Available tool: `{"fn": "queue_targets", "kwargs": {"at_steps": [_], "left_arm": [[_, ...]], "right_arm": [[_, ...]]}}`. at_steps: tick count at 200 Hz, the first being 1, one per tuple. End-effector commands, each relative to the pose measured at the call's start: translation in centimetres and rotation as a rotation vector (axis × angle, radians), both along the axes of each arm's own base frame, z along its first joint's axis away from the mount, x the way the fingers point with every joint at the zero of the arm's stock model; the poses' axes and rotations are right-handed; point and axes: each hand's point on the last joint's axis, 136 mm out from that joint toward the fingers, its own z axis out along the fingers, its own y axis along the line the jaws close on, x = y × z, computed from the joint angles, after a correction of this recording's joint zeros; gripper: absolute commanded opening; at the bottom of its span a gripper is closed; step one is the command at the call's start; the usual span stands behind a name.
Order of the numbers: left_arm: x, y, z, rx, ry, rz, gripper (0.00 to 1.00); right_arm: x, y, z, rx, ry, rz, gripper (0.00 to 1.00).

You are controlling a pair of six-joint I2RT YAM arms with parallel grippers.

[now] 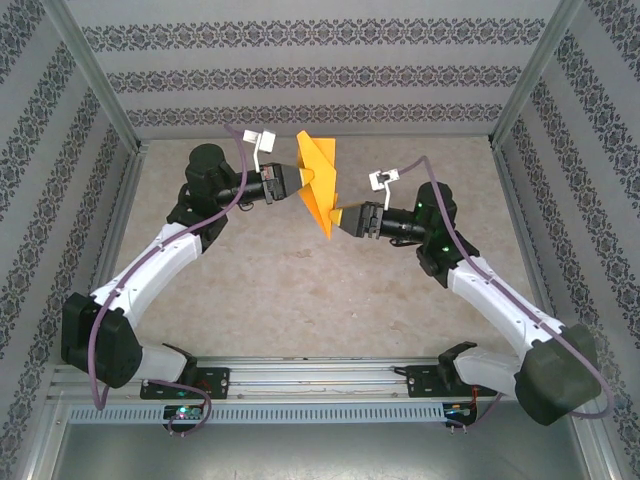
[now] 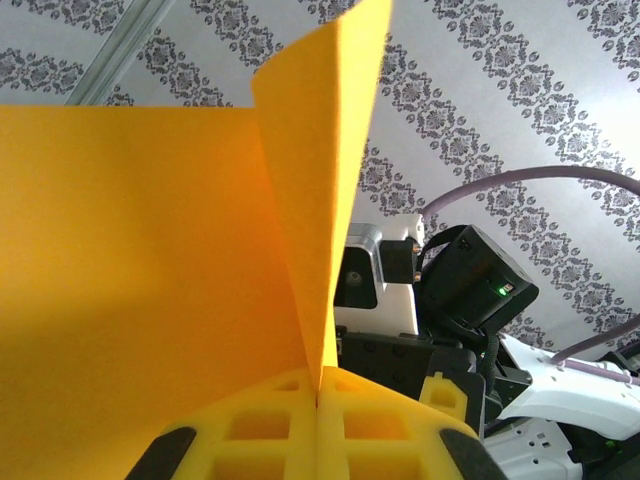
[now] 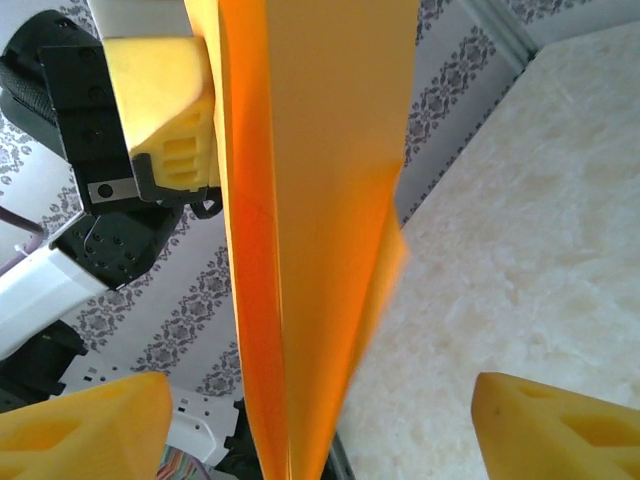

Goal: Fold a paper plane with a square sheet of paper (fold left side to right side)
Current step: Turn over the paper at the center of the table.

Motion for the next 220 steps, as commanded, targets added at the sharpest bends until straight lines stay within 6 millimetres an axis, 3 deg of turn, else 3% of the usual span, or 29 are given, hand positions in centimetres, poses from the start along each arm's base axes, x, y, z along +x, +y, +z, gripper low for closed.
{"fn": "queue_targets", "kwargs": {"at_steps": [1, 96, 146, 181, 220], "left_arm": [[-0.4, -0.7, 1.0, -0.026, -0.050, -0.024, 0.05], [0.1, -0.9, -0.2, 0.024, -0.032, -0.015, 0.07], [0.7, 0.6, -1.0, 0.103, -0.060, 0.084, 0.44], [1.5, 4.2, -1.1, 0.159, -0.098, 0.272, 0.55], [1.4, 8.8, -0.8, 0.269, -0.170, 0.516, 0.63]], "right_arm": [[0.6, 0.8, 3.0, 0.036, -0.101, 0.009, 0.72], [1.9, 0.3, 4.4, 0.038, -0.136, -0.011, 0.27], [2.0, -0.3, 3.6, 0.004, -0.124, -0.048, 0.04], [2.3, -0.6, 1.1, -0.127, -0.091, -0.115, 0.00], [3.0, -1.5, -5.6, -0.598, -0.075, -0.261, 0.00]]}}
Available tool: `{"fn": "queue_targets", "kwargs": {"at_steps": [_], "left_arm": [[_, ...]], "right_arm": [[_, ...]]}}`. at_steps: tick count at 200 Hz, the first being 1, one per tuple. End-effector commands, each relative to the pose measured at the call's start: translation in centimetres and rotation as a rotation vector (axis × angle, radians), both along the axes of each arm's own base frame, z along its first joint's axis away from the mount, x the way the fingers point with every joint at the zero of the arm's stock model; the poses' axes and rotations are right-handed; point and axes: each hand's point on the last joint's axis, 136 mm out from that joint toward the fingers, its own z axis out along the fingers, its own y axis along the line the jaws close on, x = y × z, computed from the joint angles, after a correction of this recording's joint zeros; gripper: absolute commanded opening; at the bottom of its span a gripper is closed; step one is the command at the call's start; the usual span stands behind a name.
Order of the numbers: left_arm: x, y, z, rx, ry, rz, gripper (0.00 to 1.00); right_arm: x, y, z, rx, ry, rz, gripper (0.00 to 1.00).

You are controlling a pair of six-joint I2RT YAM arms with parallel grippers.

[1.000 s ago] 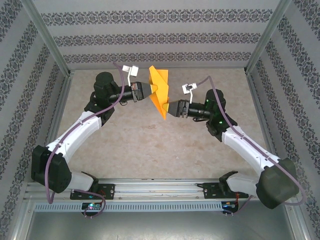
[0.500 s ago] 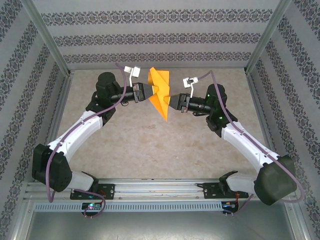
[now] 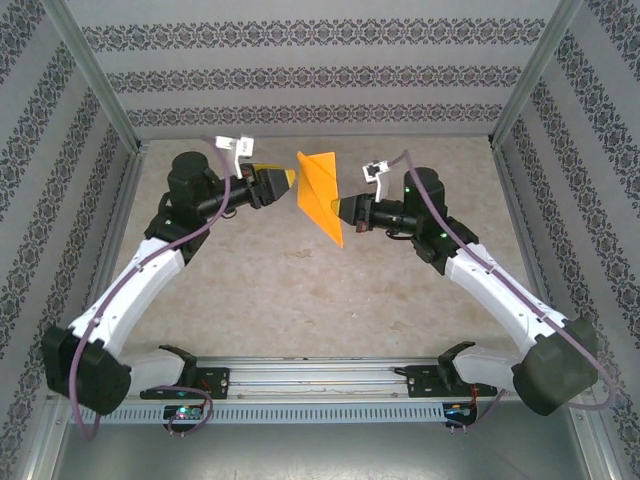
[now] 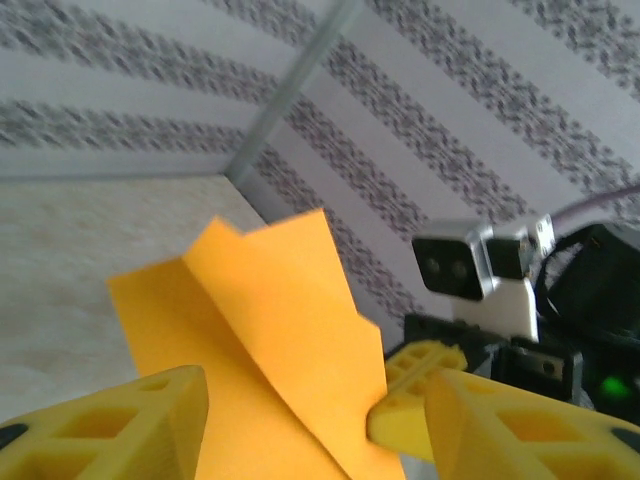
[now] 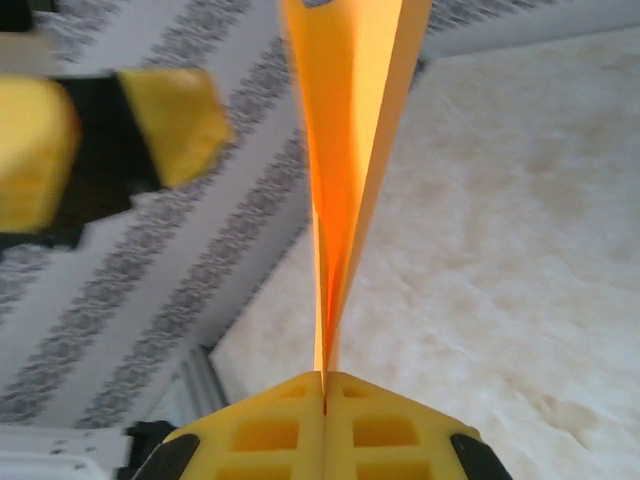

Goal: Fold a paper plane with a square sheet of paper (fold left side to right side)
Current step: Turn over the paper at the center of the table.

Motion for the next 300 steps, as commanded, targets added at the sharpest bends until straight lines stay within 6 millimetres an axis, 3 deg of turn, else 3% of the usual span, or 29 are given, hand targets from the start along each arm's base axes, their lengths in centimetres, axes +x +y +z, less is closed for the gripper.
{"fn": "queue_targets", "kwargs": {"at_steps": [1, 24, 52, 99, 117, 178, 209, 244, 300], "left_arm": [[0.4, 3.4, -0.3, 0.111, -0.063, 0.191, 0.63], [0.1, 6.5, -0.1, 0.168, -0.102, 0.356, 0.65], [-0.7, 10.7, 0.1, 0.224, -0.127, 0.573, 0.67], [-3.4, 17.3, 1.0, 0.336, -0.125, 0.883, 0.68], [-4.1, 18.3, 0.9, 0.345, -0.121, 0.928, 0.67], [-3.7, 17.9, -0.1, 0.377, -0.089, 0.900, 0.67], [-3.0, 17.0, -0.6, 0.372, -0.069, 0.859, 0.67], [-1.9, 15.2, -1.9, 0.363, -0.024, 0.773, 0.69], [0.7, 11.1, -6.4, 0.284, 0.146, 0.606, 0.70]], "right_arm": [[0.6, -1.8, -4.5, -0.363, -0.012, -0.125, 0.00], [1.2, -3.5, -8.5, -0.726, -0.010, -0.229, 0.00], [2.0, -5.0, -11.2, -1.145, -0.065, -0.318, 0.00], [3.6, -3.9, -15.5, -1.456, -0.123, -0.366, 0.00], [4.0, -3.4, -18.1, -1.491, -0.082, -0.363, 0.00], [3.9, -2.6, -24.7, -1.572, 0.033, -0.364, 0.00], [2.7, -1.9, -26.1, -1.500, 0.120, -0.339, 0.22], [1.6, -1.5, -25.2, -1.359, 0.203, -0.339, 0.45], [0.9, -3.0, -21.5, -1.056, 0.274, -0.401, 0.67]]}}
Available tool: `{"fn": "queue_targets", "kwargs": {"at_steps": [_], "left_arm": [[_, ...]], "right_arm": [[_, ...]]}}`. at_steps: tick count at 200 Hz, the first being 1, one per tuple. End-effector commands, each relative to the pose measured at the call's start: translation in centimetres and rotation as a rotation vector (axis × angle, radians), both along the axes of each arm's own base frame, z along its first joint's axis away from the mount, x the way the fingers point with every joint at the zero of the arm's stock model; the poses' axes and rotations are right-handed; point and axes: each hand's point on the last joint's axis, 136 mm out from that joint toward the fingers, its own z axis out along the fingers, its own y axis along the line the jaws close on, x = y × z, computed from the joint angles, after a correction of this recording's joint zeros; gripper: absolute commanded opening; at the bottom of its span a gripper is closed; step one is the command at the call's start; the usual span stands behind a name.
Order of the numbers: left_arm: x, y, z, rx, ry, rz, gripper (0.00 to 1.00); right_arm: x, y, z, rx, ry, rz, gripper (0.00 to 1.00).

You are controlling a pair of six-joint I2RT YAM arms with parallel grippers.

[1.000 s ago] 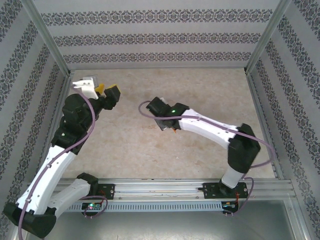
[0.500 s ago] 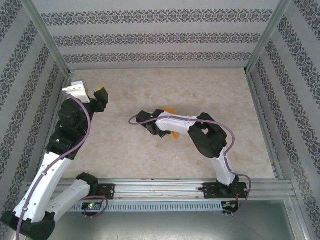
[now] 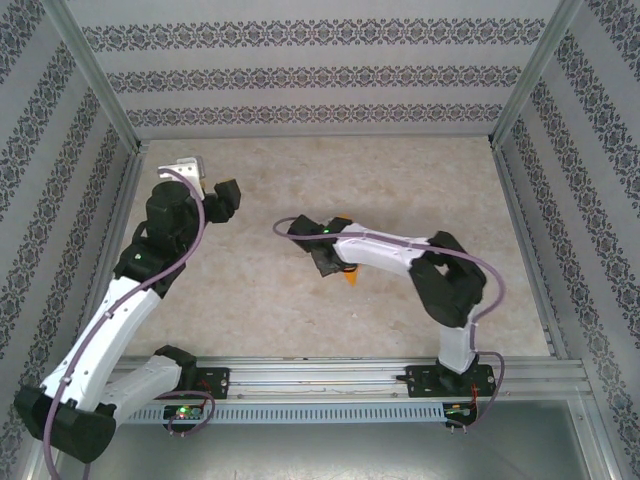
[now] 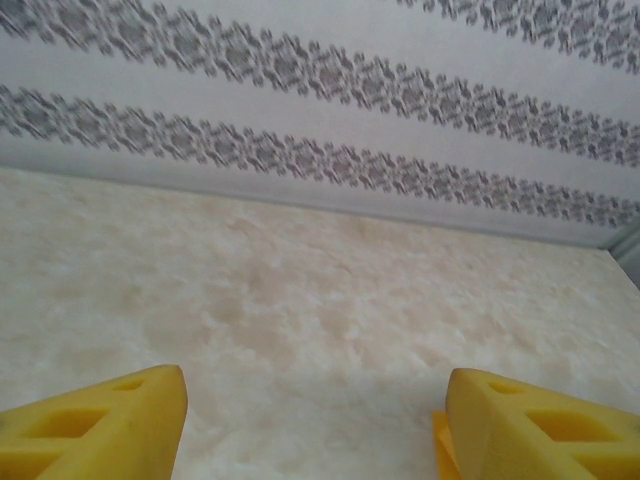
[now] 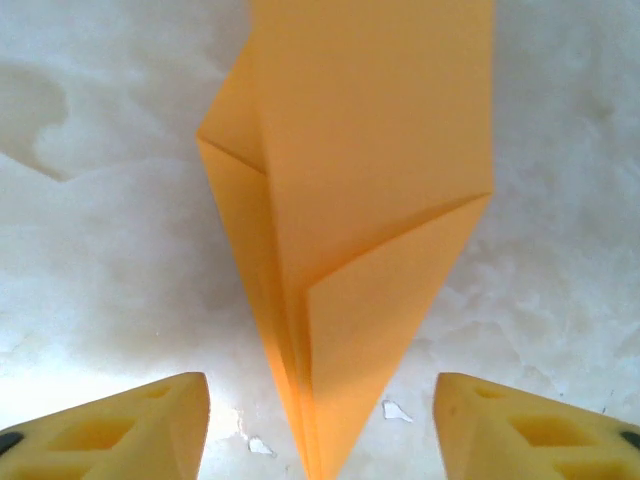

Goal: Fold a paper plane with a square sheet of paper (fold left side to right side)
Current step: Turn over the paper at the center of the table, then pick up the paper from the center of the table.

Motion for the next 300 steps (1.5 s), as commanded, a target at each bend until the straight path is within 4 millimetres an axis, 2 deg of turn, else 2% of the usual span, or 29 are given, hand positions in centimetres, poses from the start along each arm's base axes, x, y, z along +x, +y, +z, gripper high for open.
{"fn": "queue_targets", "kwargs": {"at_steps": [1, 52, 85, 106, 156, 177, 218, 258, 300], "left_arm": [[0.8, -2.0, -1.4, -0.113, 0.068, -0.068, 0.70], [2.9, -6.1, -7.8, -0.306, 0.300, -0.154, 0.64], [3.3, -9.3, -12.3, -0.449, 0.465, -0.203, 0.60], [3.4, -11.7, -14.4, -0.499, 0.546, -0.254, 0.60], [4.2, -17.9, -18.1, -0.547, 0.656, -0.363, 0.59], [4.9, -19.8, -19.5, -0.556, 0.683, -0.382, 0.59], [6.2, -22.1, -21.9, -0.552, 0.732, -0.404, 0.58], [6.8, -23.2, -24.3, -0.541, 0.778, -0.399, 0.55], [7.3, -24.4, -25.6, -0.546, 0.805, -0.414, 0.48]], "right_arm": [[0.1, -0.2, 2.3, 0.171, -0.035, -0.062, 0.67], [0.6, -3.7, 5.3, 0.424, -0.152, -0.152, 0.78], [0.4, -6.9, 6.0, 0.566, -0.213, -0.239, 0.90], [0.3, -8.9, 6.4, 0.662, -0.257, -0.308, 0.98], [-0.4, -12.8, 6.1, 0.849, -0.309, -0.430, 0.98], [-0.7, -13.9, 6.1, 0.912, -0.311, -0.456, 0.98], [-1.2, -15.3, 6.7, 0.957, -0.336, -0.474, 0.98], [-2.0, -16.1, 7.2, 0.971, -0.361, -0.481, 0.98], [-2.6, -16.6, 7.3, 0.985, -0.381, -0.491, 0.98]]}}
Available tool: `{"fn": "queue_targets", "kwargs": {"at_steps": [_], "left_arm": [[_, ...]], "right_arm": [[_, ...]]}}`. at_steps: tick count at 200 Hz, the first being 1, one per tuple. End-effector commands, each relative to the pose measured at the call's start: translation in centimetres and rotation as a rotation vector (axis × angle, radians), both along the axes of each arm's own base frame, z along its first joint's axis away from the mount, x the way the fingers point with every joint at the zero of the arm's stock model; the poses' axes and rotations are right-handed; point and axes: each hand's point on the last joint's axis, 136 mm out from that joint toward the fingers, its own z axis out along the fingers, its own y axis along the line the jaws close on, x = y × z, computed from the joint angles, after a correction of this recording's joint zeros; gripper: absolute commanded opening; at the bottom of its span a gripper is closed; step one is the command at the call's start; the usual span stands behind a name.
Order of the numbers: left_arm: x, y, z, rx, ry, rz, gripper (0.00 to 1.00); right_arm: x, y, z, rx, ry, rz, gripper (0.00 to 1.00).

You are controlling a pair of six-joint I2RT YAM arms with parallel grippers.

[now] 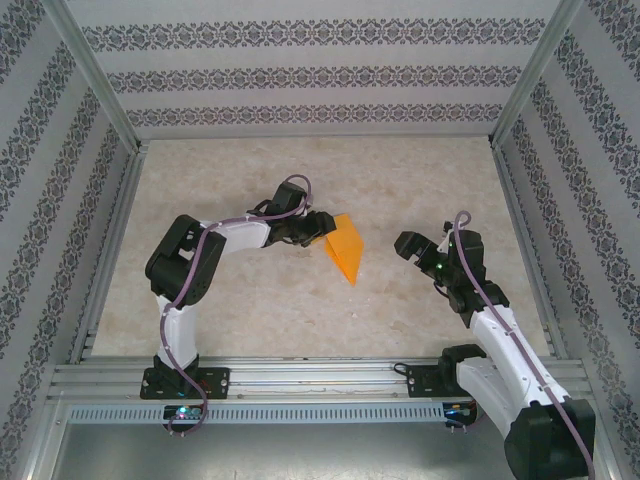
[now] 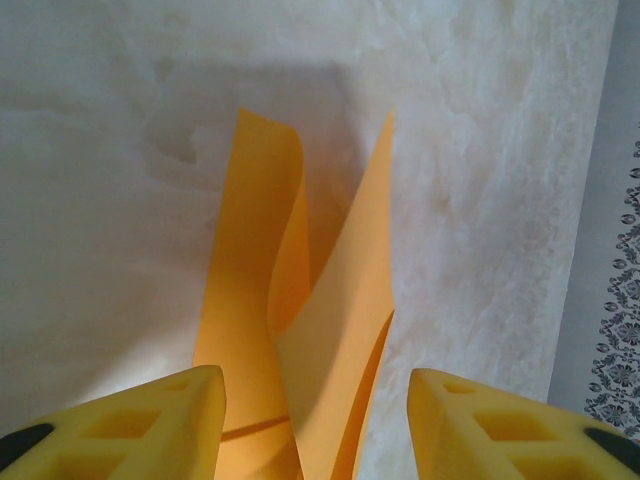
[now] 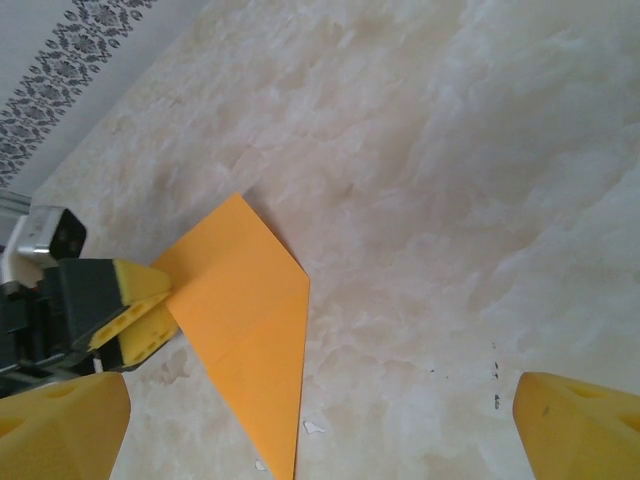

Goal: Fold a paper plane with a square sheet of paper (fold left side to right side)
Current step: Pick up the paper from the center of the table.

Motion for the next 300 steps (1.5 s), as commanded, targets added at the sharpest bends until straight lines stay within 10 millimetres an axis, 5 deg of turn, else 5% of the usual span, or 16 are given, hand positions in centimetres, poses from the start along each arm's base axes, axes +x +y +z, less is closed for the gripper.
{"fn": "queue_targets", "kwargs": {"at_steps": [1, 64, 121, 196, 300], "left_arm": [[0.4, -1.7, 0.7, -0.046, -0.017, -0.029, 0.47], [0.6, -1.9, 0.0, -0.042, -0.025, -0.038, 0.22], [-0.1, -1.6, 1.5, -0.084, -0.093, -0.054, 0.00], [-1.0, 0.4, 5.7, -0.177, -0.256, -0.120, 0.00], [-5.8, 1.7, 6.9, -0.300, -0.293, -0.375, 0.00]], "right_arm": [[-0.6, -0.1, -0.5, 0.017, 0.009, 0.001, 0.98], [-0.7, -0.1, -0.6, 0.037, 0.011, 0.010, 0.98], [-0.5, -0.2, -0.3, 0.059, -0.007, 0.010, 0.98], [0.1, -0.8, -0.1, 0.057, -0.036, -0.012, 0.98], [2.0, 5.1, -0.6, 0.197, 0.000, 0.374, 0.95]]}}
